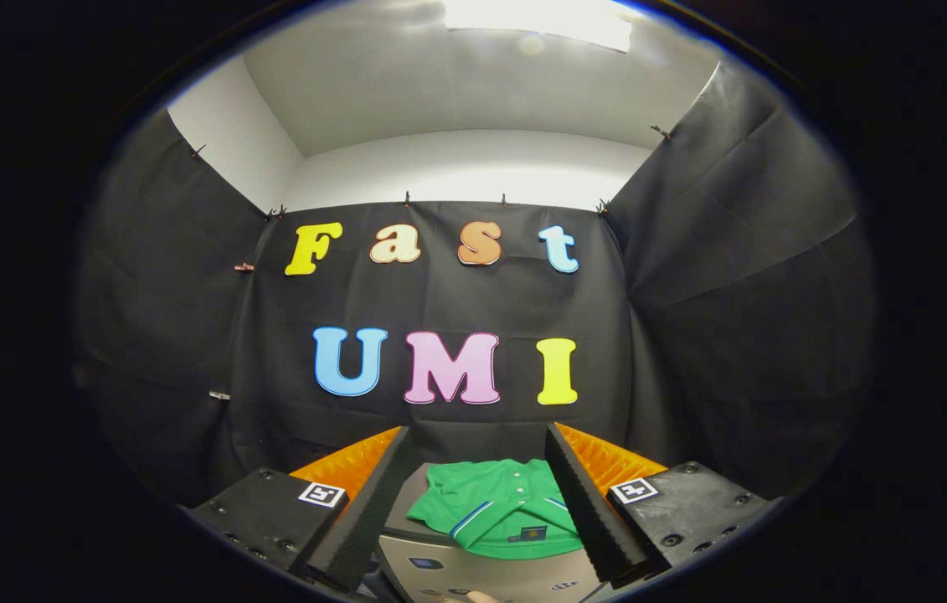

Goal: Put the clothes into the washing machine and then close the washing machine lid.

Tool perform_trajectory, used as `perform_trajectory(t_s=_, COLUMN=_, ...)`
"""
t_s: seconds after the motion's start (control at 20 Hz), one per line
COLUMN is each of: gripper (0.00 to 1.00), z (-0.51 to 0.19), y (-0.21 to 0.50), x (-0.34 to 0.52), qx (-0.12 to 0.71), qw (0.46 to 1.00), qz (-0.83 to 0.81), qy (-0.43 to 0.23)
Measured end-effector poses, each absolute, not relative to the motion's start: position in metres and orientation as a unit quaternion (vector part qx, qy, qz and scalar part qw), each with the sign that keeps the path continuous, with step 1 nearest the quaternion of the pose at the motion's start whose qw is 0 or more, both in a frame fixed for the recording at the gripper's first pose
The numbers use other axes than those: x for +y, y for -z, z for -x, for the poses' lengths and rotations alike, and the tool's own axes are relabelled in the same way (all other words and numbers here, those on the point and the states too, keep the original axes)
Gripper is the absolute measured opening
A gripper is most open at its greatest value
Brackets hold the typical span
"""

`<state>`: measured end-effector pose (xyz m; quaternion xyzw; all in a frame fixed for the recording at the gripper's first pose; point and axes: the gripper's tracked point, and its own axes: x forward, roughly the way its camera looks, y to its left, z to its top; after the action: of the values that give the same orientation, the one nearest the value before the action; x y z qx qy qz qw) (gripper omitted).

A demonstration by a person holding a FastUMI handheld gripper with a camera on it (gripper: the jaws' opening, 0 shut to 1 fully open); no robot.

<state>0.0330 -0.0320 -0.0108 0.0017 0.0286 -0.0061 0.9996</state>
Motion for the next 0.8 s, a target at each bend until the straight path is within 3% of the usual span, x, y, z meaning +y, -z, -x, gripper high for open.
perform_trajectory(t_s=0.25, gripper=0.99, z=-0.061, y=0.011, x=-0.032, qx=0.034, qw=0.999, qz=0.005, qy=0.004)
perform_trajectory(t_s=0.8, gripper=0.99, z=-0.173, y=0.072, x=-0.046, qx=0.143, qw=0.99, qz=0.006, qy=0.018)
